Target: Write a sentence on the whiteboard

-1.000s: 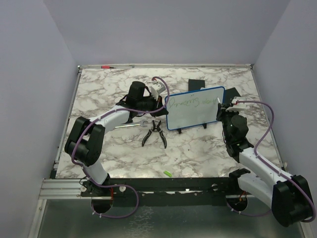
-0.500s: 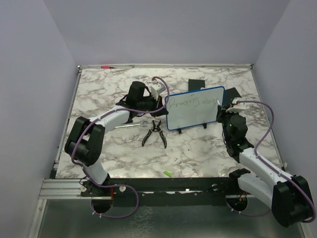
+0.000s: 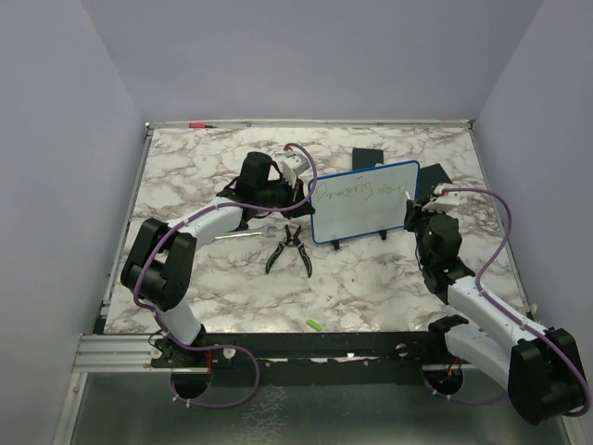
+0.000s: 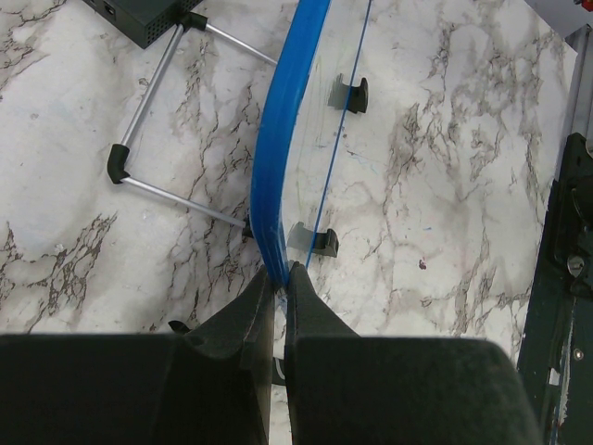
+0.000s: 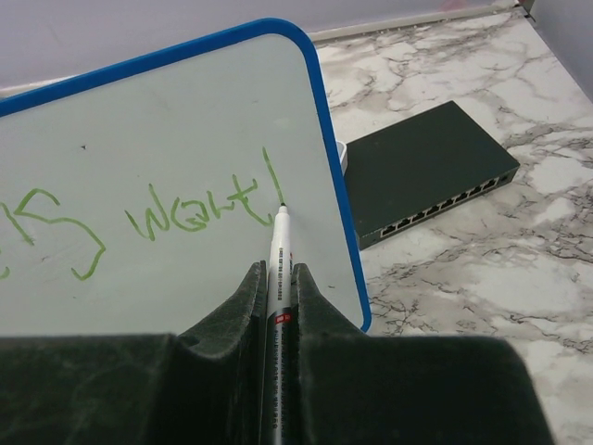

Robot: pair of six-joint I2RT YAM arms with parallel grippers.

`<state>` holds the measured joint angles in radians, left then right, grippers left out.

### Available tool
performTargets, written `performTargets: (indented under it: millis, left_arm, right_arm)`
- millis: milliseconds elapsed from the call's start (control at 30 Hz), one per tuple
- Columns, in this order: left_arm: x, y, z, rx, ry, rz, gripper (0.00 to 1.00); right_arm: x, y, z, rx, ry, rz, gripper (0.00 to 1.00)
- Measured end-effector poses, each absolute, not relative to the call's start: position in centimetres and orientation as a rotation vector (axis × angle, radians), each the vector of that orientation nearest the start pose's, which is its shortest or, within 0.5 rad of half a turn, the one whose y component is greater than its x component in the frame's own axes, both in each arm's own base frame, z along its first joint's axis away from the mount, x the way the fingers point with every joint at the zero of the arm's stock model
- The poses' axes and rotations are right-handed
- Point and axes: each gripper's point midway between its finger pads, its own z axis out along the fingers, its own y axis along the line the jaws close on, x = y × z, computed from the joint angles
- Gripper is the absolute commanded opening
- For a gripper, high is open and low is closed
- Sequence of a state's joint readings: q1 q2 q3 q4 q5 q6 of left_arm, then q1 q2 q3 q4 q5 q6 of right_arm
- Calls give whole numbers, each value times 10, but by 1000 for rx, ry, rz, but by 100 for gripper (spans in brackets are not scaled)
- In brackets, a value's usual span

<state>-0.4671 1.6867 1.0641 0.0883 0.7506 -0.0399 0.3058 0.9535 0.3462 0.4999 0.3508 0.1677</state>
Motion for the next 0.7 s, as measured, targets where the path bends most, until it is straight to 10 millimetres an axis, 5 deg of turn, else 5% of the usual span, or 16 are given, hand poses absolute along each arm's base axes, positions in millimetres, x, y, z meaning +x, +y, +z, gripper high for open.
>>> performTargets:
  millis: [700]
  left_arm:
    - [335, -304, 143, 897, 1932, -1089, 0]
  right_arm:
    - [338, 50, 174, 139, 1657, 56, 1]
